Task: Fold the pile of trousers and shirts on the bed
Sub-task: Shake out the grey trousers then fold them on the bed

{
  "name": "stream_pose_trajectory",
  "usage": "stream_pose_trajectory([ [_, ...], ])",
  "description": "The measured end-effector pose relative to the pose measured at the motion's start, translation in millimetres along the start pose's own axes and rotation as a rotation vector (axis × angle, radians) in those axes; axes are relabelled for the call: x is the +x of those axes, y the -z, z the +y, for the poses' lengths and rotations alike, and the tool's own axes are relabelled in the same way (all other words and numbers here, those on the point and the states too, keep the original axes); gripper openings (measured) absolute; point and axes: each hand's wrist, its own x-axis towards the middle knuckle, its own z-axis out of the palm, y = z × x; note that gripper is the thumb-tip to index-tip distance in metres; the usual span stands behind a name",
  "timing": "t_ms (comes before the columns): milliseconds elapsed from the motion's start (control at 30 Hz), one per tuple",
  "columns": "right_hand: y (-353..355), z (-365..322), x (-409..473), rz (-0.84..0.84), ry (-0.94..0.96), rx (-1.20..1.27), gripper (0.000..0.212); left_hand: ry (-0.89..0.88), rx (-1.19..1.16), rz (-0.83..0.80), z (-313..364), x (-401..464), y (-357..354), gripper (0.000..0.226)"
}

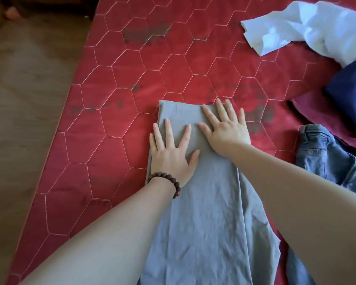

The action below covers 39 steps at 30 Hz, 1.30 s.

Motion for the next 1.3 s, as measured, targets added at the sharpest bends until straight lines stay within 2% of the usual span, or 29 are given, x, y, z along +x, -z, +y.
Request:
stream_pose_trajectory([
  [67, 3.2, -3.7, 8.1, -0.013, -0.104, -0.007, 0.065, 0.003, 0.016, -0.017, 0.0, 0.9, 0.3, 0.073],
  [133, 3.9, -12.1, 4.3, 0.045, -0.143, -0.044, 0.062, 0.003, 0.010, -0.022, -0.4, 1.0, -0.4, 0.075],
  [233, -5.8, -23.1, -30.2, 0.170, -0.061, 0.054, 0.056, 0.000, 0.000, -0.019, -0.8, 2.0, -1.2, 0.075],
  [333, -21.7, -29.7, -83.9, 0.160, -0.016, 0.143, 0.056, -0.014, 0.028, -0.015, 0.8, -1.5, 1.1, 0.076],
  [433, -30.8, -33.1, -113.5, 0.118, -0.045, 0.120, 0.059, -0.052, 0.039, -0.031, -1.0, -19.4, 1.6, 0.077],
  [533, -34.3, -43.7, -138.1, 0.089, -0.072, 0.135, 0.060, -0.107, 0.063, -0.069, -1.0, -58.5, -0.6, 0.072],
  [700, -42.9, -69.2, -216.3, 0.059, -0.011, 0.210, 0.055, -0.214, 0.072, -0.116, -0.7, -144.0, -6.6, 0.059],
  [1000, -64.8, -84.2, -340.9, -0.009, -0.032, 0.168, 0.058, -0.182, 0.064, -0.214, -1.8, -269.0, -15.4, 0.065],
  [1133, -72.3, -103.0, -382.1, -0.011, -0.059, 0.169, 0.056, -0.183, 0.063, -0.208, -1.5, -314.7, -20.1, 0.062],
  [1300, -78.6, -94.1, -411.0, -0.019, 0.046, 0.159, 0.056, -0.200, 0.035, -0.170, -7.6, -346.0, -25.2, 0.064],
])
